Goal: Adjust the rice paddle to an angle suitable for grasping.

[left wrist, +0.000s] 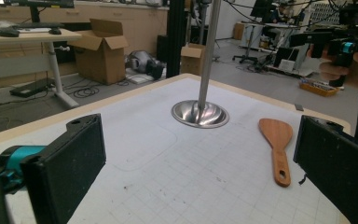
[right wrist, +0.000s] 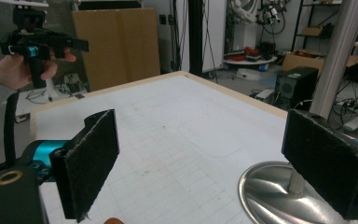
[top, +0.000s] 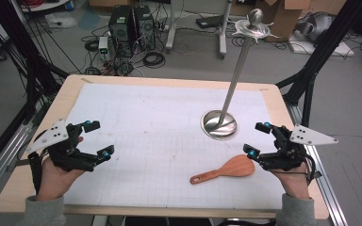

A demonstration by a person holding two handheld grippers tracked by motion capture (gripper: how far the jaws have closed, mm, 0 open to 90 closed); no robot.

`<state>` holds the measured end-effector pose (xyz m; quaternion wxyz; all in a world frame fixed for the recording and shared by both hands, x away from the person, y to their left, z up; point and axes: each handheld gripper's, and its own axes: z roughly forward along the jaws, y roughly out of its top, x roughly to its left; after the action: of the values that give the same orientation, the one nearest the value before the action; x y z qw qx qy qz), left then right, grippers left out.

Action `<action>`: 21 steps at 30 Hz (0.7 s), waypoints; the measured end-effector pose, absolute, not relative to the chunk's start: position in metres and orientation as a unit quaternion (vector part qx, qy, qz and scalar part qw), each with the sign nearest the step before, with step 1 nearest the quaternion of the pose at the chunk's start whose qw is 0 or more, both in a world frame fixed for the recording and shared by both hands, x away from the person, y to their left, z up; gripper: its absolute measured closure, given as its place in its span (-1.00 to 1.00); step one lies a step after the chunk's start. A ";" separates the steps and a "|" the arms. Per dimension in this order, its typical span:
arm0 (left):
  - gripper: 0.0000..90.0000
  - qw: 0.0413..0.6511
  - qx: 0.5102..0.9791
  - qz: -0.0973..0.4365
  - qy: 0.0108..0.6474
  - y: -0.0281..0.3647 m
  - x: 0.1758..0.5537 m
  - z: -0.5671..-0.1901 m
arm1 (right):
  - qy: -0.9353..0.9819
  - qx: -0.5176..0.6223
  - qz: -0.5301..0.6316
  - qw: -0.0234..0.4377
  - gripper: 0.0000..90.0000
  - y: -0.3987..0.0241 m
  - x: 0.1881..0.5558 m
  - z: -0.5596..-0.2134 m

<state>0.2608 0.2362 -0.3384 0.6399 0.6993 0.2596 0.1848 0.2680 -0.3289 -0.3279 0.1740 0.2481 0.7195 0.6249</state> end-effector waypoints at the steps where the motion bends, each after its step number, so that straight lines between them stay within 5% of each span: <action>1: -0.94 0.639 0.700 0.185 0.260 0.236 0.261 -0.339 | 0.723 0.248 0.620 0.176 -0.78 -0.328 0.269 -0.328; 8: -0.94 0.638 0.703 0.181 0.258 0.233 0.262 -0.340 | 0.727 0.238 0.619 0.176 -0.78 -0.326 0.269 -0.330; 14: -0.94 0.645 0.700 0.166 0.258 0.229 0.264 -0.341 | 0.730 0.239 0.617 0.170 -0.59 -0.328 0.272 -0.335; 21: -0.94 0.645 0.701 0.165 0.255 0.225 0.263 -0.340 | 0.740 0.232 0.607 0.175 0.12 -0.331 0.270 -0.340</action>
<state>0.2629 0.2251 -0.3399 0.6449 0.7014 0.2546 0.1655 0.2701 -0.3308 -0.3399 0.1745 0.2319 0.7398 0.6070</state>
